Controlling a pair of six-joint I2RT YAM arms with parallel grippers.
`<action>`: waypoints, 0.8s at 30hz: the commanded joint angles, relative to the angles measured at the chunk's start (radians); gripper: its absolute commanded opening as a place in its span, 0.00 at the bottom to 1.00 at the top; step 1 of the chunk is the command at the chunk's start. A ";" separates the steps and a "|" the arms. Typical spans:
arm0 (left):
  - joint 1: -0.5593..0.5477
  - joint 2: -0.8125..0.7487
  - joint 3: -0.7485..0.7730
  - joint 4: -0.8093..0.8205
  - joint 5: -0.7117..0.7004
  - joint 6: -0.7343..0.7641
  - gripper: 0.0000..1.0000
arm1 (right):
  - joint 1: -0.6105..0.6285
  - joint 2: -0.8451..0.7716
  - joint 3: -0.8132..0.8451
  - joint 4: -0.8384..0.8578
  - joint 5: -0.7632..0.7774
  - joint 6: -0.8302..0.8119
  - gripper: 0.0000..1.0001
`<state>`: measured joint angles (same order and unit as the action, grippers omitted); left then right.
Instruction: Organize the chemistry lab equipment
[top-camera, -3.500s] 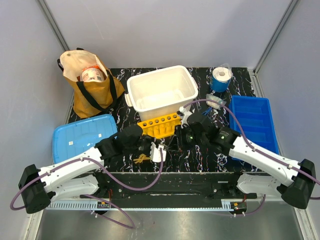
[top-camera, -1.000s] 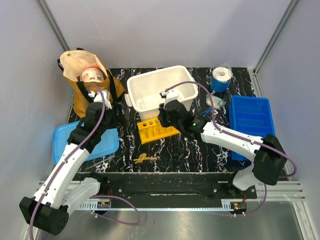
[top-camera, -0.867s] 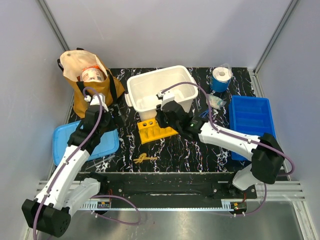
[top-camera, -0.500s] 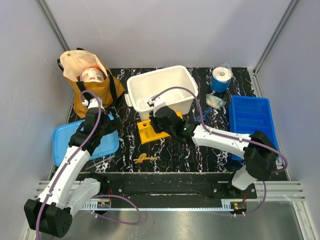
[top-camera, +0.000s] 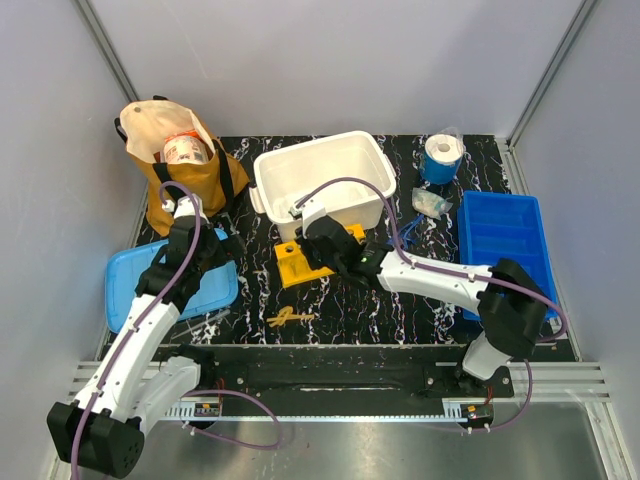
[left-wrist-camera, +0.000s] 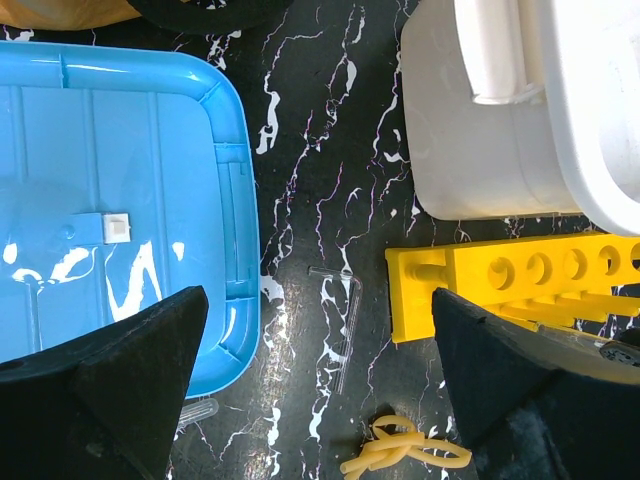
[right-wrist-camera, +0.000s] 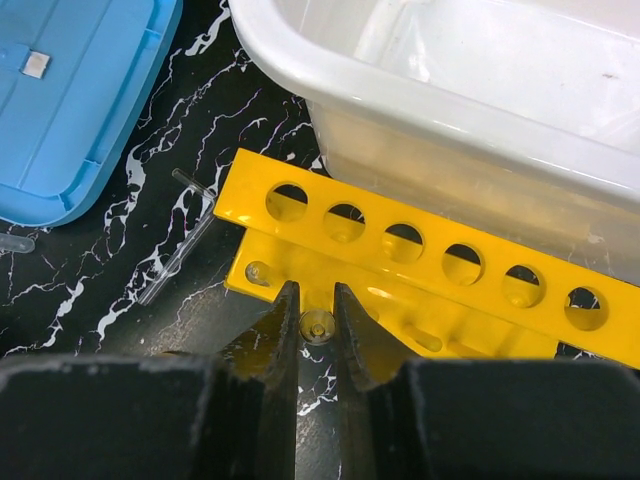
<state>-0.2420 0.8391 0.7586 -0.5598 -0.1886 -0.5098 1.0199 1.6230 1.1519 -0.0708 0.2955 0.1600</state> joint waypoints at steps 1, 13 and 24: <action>0.004 -0.012 -0.001 0.029 -0.018 0.002 0.99 | 0.009 0.021 0.032 0.052 0.027 -0.013 0.14; 0.004 -0.003 -0.001 0.029 -0.011 0.004 0.99 | 0.011 0.078 0.023 0.060 0.024 0.003 0.15; 0.004 -0.003 -0.004 0.046 0.041 0.025 0.99 | 0.009 0.060 0.045 0.016 0.054 0.076 0.32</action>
<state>-0.2420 0.8394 0.7586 -0.5594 -0.1783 -0.5022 1.0203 1.7172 1.1519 -0.0502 0.2996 0.1886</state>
